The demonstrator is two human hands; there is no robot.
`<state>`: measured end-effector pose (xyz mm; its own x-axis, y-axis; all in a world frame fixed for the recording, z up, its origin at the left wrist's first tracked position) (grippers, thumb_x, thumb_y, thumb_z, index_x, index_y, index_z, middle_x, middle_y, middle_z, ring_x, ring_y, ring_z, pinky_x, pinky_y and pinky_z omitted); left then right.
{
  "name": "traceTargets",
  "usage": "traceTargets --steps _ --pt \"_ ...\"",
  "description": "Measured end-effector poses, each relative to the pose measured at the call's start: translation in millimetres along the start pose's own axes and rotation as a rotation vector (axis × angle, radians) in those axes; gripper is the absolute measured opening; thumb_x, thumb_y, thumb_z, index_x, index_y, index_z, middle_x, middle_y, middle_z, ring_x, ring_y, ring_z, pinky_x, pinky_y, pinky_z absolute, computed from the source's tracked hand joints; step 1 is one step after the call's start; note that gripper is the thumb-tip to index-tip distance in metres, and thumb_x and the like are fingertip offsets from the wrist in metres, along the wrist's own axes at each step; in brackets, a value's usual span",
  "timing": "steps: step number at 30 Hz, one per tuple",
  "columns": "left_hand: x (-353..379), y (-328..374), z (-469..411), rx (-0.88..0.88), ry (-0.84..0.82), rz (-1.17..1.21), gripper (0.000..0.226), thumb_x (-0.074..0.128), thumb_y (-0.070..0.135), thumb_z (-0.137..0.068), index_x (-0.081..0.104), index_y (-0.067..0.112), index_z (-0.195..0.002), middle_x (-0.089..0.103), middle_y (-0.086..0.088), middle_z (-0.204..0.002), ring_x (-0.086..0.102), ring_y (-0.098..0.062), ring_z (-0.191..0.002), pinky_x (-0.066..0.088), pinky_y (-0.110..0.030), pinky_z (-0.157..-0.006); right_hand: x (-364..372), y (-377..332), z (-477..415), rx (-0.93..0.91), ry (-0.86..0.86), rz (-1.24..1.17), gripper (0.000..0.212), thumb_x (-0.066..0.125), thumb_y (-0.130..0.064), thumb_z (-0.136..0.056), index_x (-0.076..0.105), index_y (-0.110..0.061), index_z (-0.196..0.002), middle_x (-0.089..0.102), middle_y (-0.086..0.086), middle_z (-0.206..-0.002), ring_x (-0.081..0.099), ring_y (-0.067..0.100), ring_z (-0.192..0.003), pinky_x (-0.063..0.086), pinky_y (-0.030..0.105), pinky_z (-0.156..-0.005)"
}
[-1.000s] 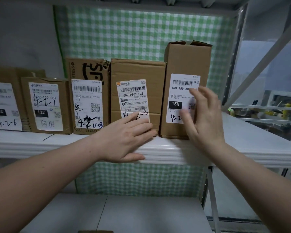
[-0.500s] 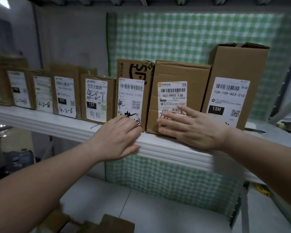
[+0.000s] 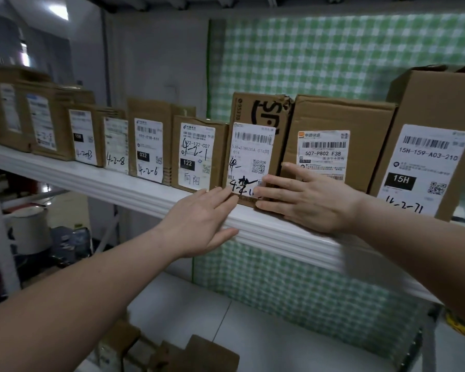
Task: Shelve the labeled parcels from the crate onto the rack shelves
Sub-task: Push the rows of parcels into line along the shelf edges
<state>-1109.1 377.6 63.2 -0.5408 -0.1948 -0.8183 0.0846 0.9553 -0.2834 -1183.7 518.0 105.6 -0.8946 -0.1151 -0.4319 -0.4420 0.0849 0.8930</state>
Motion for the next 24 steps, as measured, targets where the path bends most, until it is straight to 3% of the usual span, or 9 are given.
traceTargets --steps 3,9,12,15,21,24 --pt "5 -9 3 -0.026 -0.011 0.047 0.083 0.010 0.064 -0.086 0.031 0.013 -0.149 0.029 -0.009 -0.156 0.032 -0.023 -0.141 0.021 -0.036 -0.116 5 0 -10 -0.009 -0.017 0.004 0.054 0.031 -0.038 -0.095 0.050 -0.021 -0.143 0.046 0.001 -0.149 0.033 0.024 -0.140 0.009 0.050 -0.115" --pt "9 -22 6 0.060 0.002 0.122 0.083 0.010 0.064 -0.086 0.030 0.014 -0.149 0.029 -0.007 -0.156 0.028 -0.020 -0.143 0.016 -0.032 -0.117 6 -2 -23 -0.008 -0.003 0.008 0.054 0.026 -0.039 -0.100 0.044 -0.020 -0.147 0.042 0.002 -0.152 0.031 0.026 -0.141 0.011 0.050 -0.115" --pt "7 -38 8 0.064 0.060 0.114 0.079 0.012 0.063 -0.094 0.047 0.010 -0.140 0.050 -0.011 -0.142 0.048 -0.023 -0.131 0.031 -0.038 -0.111 1 -8 -48 -0.001 0.046 -0.025 0.056 0.014 -0.038 -0.103 0.048 -0.018 -0.144 0.045 0.003 -0.150 0.035 0.026 -0.139 0.011 0.050 -0.115" --pt "11 -64 18 0.016 0.098 0.115 0.075 0.012 0.056 -0.097 0.059 0.007 -0.128 0.063 -0.011 -0.126 0.062 -0.026 -0.114 0.045 -0.044 -0.099 0 -14 -84 -0.011 0.070 -0.026 0.054 0.026 -0.036 -0.098 0.048 -0.017 -0.143 0.046 0.004 -0.149 0.036 0.025 -0.139 0.014 0.051 -0.114" --pt "14 -115 48 -0.036 0.157 0.094 0.063 0.025 0.050 -0.098 0.062 0.006 -0.122 0.067 -0.010 -0.118 0.064 -0.026 -0.105 0.039 -0.034 -0.095 5 -20 -141 -0.001 0.054 -0.003 0.054 0.029 -0.036 -0.096 0.051 -0.019 -0.142 0.047 0.005 -0.148 0.029 0.024 -0.139 0.003 0.048 -0.116" --pt "15 -135 59 -0.054 0.163 0.098 0.054 0.037 0.045 -0.094 0.063 0.007 -0.121 0.066 -0.009 -0.120 0.064 -0.026 -0.106 0.048 -0.035 -0.093 11 -18 -147 0.009 0.023 -0.006 0.053 0.024 -0.035 -0.099 0.052 -0.020 -0.142 0.048 0.005 -0.147 0.031 0.026 -0.139 0.008 0.049 -0.115"
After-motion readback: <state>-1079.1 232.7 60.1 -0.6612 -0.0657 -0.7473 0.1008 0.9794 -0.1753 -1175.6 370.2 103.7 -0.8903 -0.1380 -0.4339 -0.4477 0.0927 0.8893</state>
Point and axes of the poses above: each hand's wrist, its own z-axis away from the middle knuckle, its own x-axis out of the palm, y = z × x, the point moved 7 cm from there along -z, towards the middle knuckle
